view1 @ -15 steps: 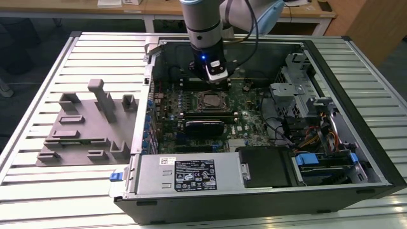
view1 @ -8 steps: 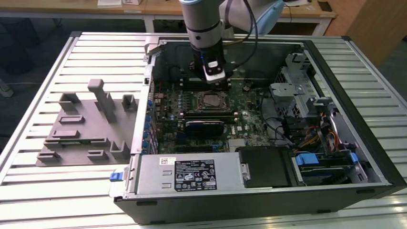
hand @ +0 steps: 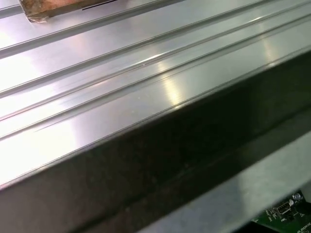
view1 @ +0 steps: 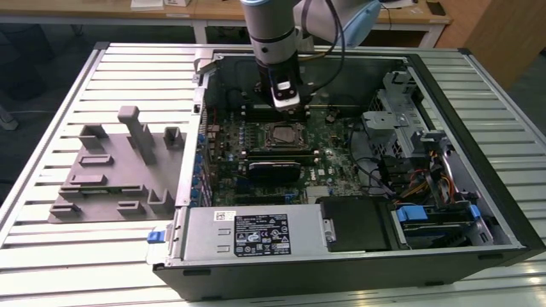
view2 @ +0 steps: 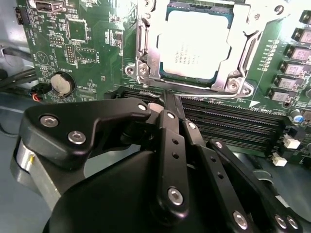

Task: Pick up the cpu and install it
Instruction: 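Install the first cpu locking lever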

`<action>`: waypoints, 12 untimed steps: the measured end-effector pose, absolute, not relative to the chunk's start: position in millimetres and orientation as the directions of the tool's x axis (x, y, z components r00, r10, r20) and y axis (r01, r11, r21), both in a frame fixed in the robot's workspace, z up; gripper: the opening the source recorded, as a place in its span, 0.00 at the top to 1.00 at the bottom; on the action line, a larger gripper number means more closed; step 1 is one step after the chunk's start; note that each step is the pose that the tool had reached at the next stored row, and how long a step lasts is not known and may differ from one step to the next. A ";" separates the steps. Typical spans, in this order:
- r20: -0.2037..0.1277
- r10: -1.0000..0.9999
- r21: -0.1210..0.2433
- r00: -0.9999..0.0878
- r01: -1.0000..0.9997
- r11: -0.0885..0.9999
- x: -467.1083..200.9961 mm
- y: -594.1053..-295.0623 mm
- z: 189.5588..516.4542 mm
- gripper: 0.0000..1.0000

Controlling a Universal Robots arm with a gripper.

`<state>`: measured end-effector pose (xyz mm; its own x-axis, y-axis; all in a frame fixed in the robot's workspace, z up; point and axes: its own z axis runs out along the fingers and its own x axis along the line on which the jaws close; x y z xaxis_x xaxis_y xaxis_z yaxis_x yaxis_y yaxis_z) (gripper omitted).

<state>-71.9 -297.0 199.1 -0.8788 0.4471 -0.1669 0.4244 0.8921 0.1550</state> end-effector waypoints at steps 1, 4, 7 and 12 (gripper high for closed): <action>-0.167 0.451 0.155 -0.877 0.428 0.890 -72.0 -297.0 198.8 0.89; -0.167 0.456 0.154 -0.874 0.434 0.888 -72.1 -297.0 198.1 0.89; -0.168 0.459 0.155 -0.872 0.437 0.886 -72.1 -296.9 197.6 0.89; -0.171 0.461 0.148 -0.871 0.440 0.886 -72.1 -296.9 196.2 0.89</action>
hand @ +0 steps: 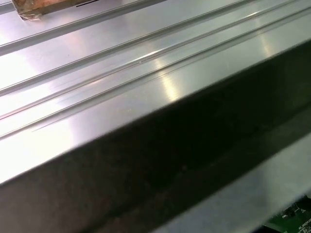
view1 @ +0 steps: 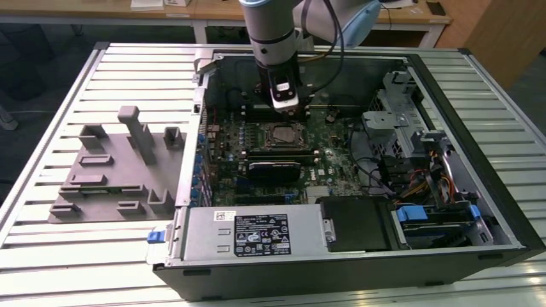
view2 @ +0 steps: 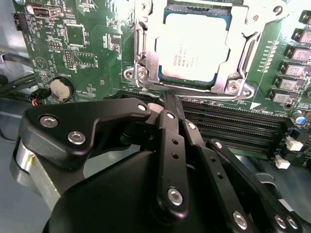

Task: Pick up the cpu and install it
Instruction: 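Install the first cpu locking lever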

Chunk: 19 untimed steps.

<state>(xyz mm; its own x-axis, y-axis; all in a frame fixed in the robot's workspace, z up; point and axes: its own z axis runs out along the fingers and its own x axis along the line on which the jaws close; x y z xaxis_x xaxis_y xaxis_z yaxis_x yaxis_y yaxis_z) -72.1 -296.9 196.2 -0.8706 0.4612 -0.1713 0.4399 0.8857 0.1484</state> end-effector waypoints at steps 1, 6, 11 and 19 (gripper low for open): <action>-0.172 0.461 0.147 -0.870 0.440 0.886 -72.1 -296.9 195.9 0.89; -0.175 0.462 0.141 -0.869 0.442 0.886 -72.2 -296.9 194.9 0.89; -0.178 0.462 0.137 -0.869 0.443 0.886 -72.1 -297.0 193.9 0.89; -0.178 0.462 0.137 -0.869 0.443 0.886 -71.7 -297.2 192.4 0.89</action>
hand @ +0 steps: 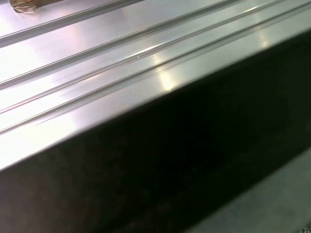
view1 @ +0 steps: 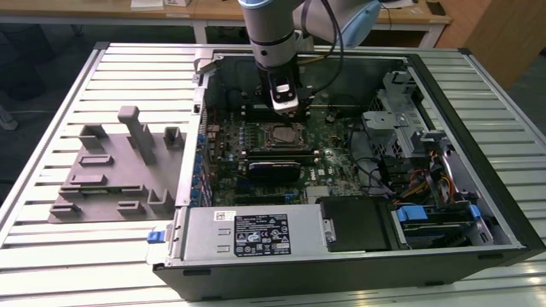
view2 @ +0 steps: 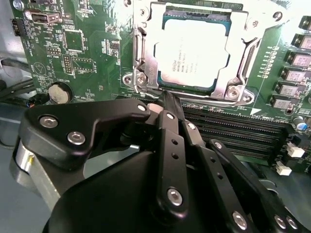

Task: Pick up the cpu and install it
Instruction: 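Install the first cpu locking lever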

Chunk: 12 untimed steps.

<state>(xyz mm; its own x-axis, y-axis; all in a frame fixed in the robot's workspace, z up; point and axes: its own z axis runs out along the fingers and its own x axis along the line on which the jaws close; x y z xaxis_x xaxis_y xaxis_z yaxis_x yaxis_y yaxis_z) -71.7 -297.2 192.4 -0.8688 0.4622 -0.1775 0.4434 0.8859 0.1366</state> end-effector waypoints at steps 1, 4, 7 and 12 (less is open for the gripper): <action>-0.177 0.462 0.137 -0.869 0.443 0.886 -71.5 -297.3 192.3 0.89; -0.175 0.463 0.141 -0.869 0.443 0.885 -70.6 -297.8 192.2 0.89; -0.163 0.467 0.164 -0.869 0.443 0.881 -69.8 -298.3 192.2 0.89; -0.156 0.470 0.177 -0.869 0.443 0.879 -69.6 -298.7 192.3 0.89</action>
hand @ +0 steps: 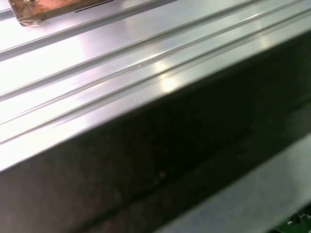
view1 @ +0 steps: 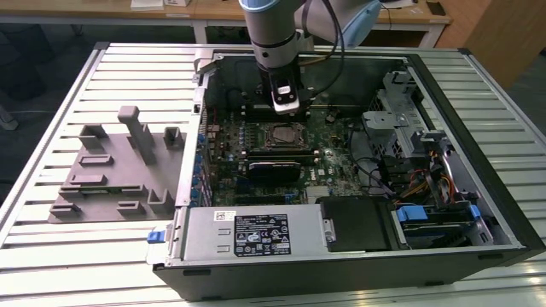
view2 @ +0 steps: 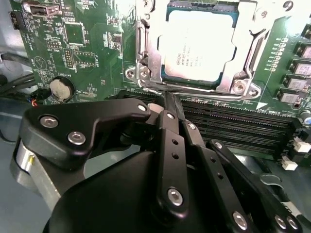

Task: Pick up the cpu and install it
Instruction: 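Install the first cpu locking lever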

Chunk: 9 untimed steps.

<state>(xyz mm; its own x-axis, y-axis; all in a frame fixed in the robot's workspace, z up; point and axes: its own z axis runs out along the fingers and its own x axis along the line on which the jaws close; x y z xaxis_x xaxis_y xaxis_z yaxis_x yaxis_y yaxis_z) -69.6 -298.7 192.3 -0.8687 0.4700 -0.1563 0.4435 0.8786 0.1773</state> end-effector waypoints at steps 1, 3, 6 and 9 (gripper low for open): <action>-0.156 0.470 0.178 -0.869 0.443 0.879 -69.6 -298.6 192.8 0.89; -0.156 0.470 0.177 -0.869 0.443 0.879 -69.6 -298.7 195.2 0.89; -0.156 0.470 0.177 -0.869 0.444 0.878 -69.6 -298.7 200.3 0.89; -0.156 0.471 0.177 -0.868 0.444 0.878 -69.6 -298.7 206.7 0.89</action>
<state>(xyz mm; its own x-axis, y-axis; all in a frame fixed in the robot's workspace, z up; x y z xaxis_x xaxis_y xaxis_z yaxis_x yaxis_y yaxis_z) -69.6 -298.7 206.7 -0.8684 0.4706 -0.1562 0.4441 0.8783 0.1771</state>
